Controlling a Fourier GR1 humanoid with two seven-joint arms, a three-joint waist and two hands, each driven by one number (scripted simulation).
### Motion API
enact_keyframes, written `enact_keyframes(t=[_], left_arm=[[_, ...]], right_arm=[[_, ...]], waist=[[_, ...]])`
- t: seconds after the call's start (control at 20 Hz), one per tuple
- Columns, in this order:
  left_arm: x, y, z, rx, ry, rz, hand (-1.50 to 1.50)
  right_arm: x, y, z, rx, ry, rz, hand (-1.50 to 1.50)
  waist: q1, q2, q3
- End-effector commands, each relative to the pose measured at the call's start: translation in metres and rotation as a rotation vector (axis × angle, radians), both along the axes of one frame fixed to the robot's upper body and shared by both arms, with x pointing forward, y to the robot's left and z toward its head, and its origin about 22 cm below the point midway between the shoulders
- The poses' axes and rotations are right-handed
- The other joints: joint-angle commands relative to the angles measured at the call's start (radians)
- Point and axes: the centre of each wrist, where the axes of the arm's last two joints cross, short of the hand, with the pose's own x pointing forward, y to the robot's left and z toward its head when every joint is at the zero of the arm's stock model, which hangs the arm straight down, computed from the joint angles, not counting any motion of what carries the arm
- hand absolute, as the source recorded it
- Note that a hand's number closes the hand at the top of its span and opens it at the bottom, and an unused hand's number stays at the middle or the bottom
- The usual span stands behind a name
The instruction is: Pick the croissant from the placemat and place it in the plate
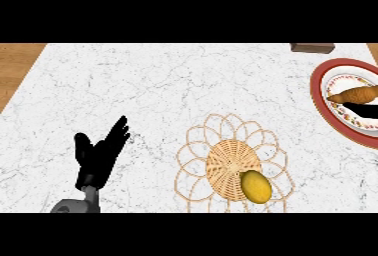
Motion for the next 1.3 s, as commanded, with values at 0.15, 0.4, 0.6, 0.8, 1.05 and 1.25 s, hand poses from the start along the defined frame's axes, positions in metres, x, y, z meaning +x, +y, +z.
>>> enact_keyframes(t=[0.15, 0.4, 0.6, 0.8, 1.05, 1.25], left_arm=[[0.003, 0.006, 0.001, 0.001, -0.003, 0.017, 0.0], [-0.002, 0.0, 0.002, -0.002, 0.012, 0.021, 0.0], [-0.007, 0.002, -0.004, 0.007, 0.023, 0.014, 0.0], [0.003, 0.005, 0.004, 0.007, 0.013, 0.046, 0.0], [0.0, -0.004, -0.001, 0.012, 0.007, 0.028, 0.0], [-0.001, 0.011, -0.009, 0.002, 0.039, 0.039, 0.0]], right_arm=[[0.009, 0.002, 0.012, 0.18, -0.265, 0.02, -1.5], [-0.021, -0.033, 0.007, 0.299, -0.319, -0.004, -1.5], [-0.032, -0.052, 0.019, 0.401, -0.317, 0.064, -1.5], [-0.057, -0.066, 0.004, 0.463, -0.268, 0.155, -1.5], [-0.096, -0.09, -0.007, 0.446, -0.216, 0.265, -1.5], [-0.127, -0.107, -0.013, 0.385, -0.16, 0.292, -1.5]], waist=[[-0.006, 0.001, 0.003], [-0.028, -0.009, 0.0], [-0.029, -0.011, 0.0], [-0.043, -0.014, -0.001], [-0.051, -0.016, -0.001], [-0.057, -0.017, -0.001]])
